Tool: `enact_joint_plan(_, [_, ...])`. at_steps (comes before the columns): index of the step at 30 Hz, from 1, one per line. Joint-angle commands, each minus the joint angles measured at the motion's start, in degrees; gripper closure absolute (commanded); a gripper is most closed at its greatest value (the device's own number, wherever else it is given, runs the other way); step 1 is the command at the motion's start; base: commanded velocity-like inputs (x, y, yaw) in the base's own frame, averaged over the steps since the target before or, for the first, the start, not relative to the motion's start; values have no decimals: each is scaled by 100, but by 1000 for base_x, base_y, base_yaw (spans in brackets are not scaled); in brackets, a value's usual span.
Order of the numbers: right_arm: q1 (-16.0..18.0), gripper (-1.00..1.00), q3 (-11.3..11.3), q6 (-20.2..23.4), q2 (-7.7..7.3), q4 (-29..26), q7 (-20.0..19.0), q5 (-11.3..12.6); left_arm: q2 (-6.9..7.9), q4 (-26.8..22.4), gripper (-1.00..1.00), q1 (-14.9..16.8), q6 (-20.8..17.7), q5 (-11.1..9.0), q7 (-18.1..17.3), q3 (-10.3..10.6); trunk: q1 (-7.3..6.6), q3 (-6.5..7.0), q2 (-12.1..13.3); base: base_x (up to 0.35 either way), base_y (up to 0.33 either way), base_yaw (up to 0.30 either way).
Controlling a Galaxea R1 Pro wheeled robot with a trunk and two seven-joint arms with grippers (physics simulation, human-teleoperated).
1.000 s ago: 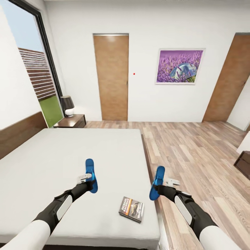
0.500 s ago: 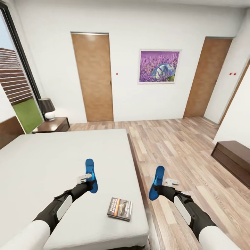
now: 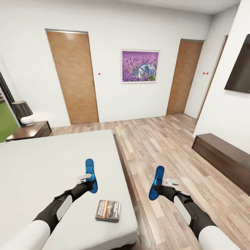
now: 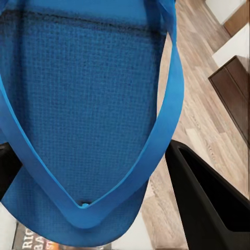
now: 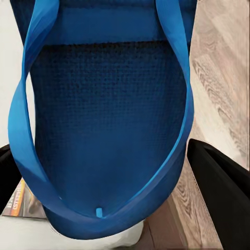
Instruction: In the bedroom, move the book from the bed onto either nightstand, and place the two sandals side by side next to the bed.
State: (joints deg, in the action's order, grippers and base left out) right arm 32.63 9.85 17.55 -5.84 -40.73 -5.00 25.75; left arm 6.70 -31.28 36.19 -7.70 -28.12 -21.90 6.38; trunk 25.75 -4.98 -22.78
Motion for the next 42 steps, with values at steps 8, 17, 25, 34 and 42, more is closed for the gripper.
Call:
enact_joint_plan(8, [7,100,17,21,-5,-5,14,26,7,-10,100,2,-38,-62,-7,21,4,-13,-13,0,0,-300])
enact_joint_plan(17, [7,100,17,21,-5,-5,-7,26,7,-10,100,5,-38,-62,-7,21,4,-13,-13,0,0,-300])
enact_joint_plan(25, [7,100,17,21,-5,-4,-9,31,7,-10,100,4,-38,-62,-7,21,4,-13,-13,0,0,-300])
enact_joint_plan(34, [7,100,17,26,-5,3,-9,35,-1,-3,100,2,-38,-62,-7,29,4,-13,-13,0,0,-300])
enact_joint_plan(42, [7,100,10,61,-12,-2,-17,50,-2,-2,100,2,-32,-62,-7,30,4,-13,-13,0,0,-300])
